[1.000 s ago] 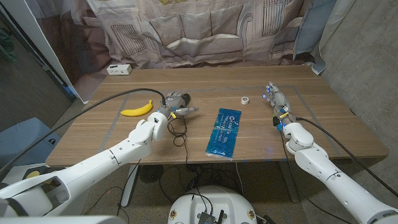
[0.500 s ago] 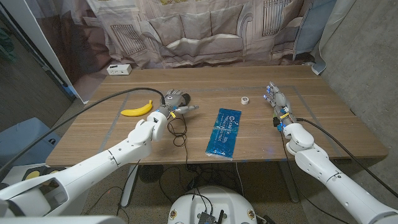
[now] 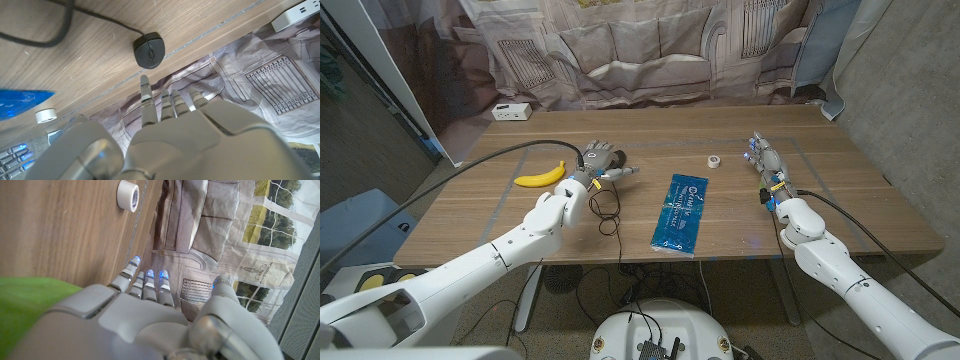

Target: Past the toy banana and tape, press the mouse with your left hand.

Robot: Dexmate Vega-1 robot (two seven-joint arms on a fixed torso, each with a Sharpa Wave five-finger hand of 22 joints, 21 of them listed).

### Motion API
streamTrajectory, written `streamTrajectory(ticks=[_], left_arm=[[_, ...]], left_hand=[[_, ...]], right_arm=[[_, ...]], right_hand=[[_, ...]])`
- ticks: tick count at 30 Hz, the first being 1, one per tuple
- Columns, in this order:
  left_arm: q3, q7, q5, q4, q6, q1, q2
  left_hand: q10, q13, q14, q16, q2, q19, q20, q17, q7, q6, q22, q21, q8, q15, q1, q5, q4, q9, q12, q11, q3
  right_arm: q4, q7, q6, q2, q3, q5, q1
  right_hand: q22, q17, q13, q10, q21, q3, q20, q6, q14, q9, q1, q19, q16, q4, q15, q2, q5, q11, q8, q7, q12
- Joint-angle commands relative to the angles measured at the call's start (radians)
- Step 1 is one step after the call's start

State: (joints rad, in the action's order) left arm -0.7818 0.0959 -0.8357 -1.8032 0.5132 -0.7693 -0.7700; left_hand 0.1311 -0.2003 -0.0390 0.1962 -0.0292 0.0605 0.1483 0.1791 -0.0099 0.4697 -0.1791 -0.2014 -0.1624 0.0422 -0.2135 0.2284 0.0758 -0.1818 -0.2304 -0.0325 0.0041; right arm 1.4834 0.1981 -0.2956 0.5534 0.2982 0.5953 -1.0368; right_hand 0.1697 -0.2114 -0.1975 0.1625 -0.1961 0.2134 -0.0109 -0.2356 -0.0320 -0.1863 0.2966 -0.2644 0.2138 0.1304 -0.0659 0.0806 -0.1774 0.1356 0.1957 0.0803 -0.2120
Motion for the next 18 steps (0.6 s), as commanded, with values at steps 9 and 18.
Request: streamTrajectory(ticks=[9,18], left_arm=[[0.032,0.043,0.031,-0.026,-0.006,-0.036,-0.003],[0.057,0.079,0.057,-0.044,-0.001,-0.06,-0.002]], left_hand=[[0.008,-0.007,-0.009,-0.005,-0.015,-0.021,0.012,0.004,-0.033,-0.328,-0.004,-0.004,0.001,0.015,-0.01,-0.009,-0.005,-0.002,0.002,0.0,-0.011],[0.0,-0.007,-0.003,-0.007,-0.016,-0.028,0.012,0.004,-0.037,-0.342,-0.004,-0.006,-0.007,0.01,-0.011,-0.009,-0.005,-0.002,0.005,0.001,-0.012]], right_arm=[[0.02,0.001,-0.005,0.006,-0.005,0.0,-0.016],[0.027,0.001,-0.012,0.009,-0.007,-0.004,-0.024]], right_hand=[[0.003,-0.003,-0.002,0.01,0.002,-0.004,-0.002,-0.009,-0.002,-0.003,0.003,-0.001,-0.002,0.003,-0.009,0.009,0.001,0.002,0.0,-0.001,0.005],[0.003,-0.003,-0.002,0.009,0.002,-0.003,-0.002,-0.009,-0.001,-0.003,0.004,-0.001,-0.003,0.004,-0.009,0.01,0.001,0.002,0.0,0.002,0.005]])
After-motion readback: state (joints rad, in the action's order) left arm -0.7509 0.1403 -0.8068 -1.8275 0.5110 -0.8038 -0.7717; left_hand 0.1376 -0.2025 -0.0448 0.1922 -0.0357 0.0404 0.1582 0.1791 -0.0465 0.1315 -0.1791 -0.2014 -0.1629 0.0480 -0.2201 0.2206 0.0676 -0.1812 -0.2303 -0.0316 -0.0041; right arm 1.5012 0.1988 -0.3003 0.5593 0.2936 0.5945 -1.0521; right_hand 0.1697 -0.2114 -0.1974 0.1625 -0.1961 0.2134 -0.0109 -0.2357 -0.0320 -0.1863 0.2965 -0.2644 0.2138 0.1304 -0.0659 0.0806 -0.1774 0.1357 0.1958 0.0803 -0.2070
